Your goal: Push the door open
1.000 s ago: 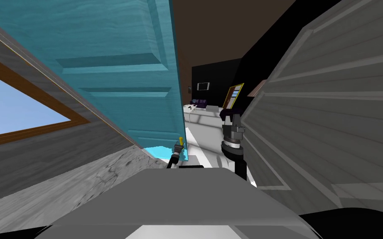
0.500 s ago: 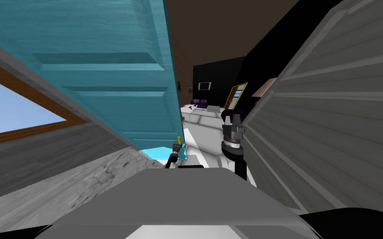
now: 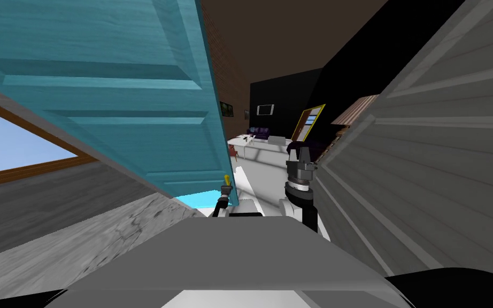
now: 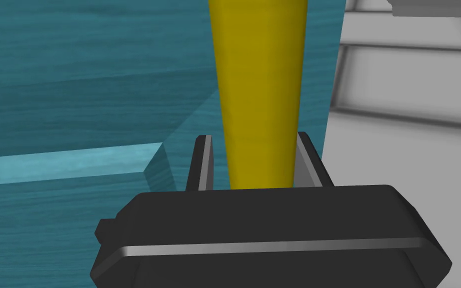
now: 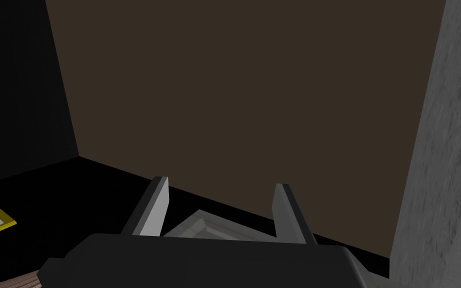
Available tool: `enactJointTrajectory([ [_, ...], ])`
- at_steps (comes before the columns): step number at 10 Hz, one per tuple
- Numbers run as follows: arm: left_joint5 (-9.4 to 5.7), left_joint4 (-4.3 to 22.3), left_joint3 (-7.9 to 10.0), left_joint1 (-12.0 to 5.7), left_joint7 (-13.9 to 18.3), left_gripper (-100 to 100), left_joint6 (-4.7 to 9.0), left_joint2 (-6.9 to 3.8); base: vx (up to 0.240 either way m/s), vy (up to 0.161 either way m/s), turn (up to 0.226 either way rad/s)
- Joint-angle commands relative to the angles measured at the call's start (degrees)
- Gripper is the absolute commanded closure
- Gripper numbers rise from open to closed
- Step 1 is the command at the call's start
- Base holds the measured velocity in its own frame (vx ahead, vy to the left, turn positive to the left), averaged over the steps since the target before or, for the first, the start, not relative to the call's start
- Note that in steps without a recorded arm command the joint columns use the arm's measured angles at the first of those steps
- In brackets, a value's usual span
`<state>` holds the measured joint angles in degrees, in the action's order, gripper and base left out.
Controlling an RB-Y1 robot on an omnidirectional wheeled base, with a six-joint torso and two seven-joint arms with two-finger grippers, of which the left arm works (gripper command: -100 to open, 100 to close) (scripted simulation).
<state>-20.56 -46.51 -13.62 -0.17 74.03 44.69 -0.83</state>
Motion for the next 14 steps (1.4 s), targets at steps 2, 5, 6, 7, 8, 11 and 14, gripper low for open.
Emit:
enactJointTrajectory([
  [2,-1.03,-1.1,2.15,0.36,-0.7,100,0.06,0.39,0.154,-0.107,0.068],
  [5,-1.72,-1.0,3.41,0.23,-1.0,100,0.17,1.61,0.172,-0.082,0.052],
  [6,-1.59,-0.2,3.04,0.24,-0.8,100,0.13,1.43,0.078,-0.034,0.022],
  [7,-2.13,-0.4,4.09,0.06,-1.1,100,0.30,0.16,0.124,-0.050,0.047],
  [8,-2.37,-0.4,4.56,0.02,-1.2,100,0.34,-0.27,0.165,-0.093,0.036],
  [11,-3.26,-0.4,6.28,-0.13,-1.7,100,0.50,-1.08,0.186,-0.065,0.057],
  [14,-4.20,-0.4,8.07,-0.29,-2.2,100,0.67,-0.81,0.210,-0.078,0.073],
])
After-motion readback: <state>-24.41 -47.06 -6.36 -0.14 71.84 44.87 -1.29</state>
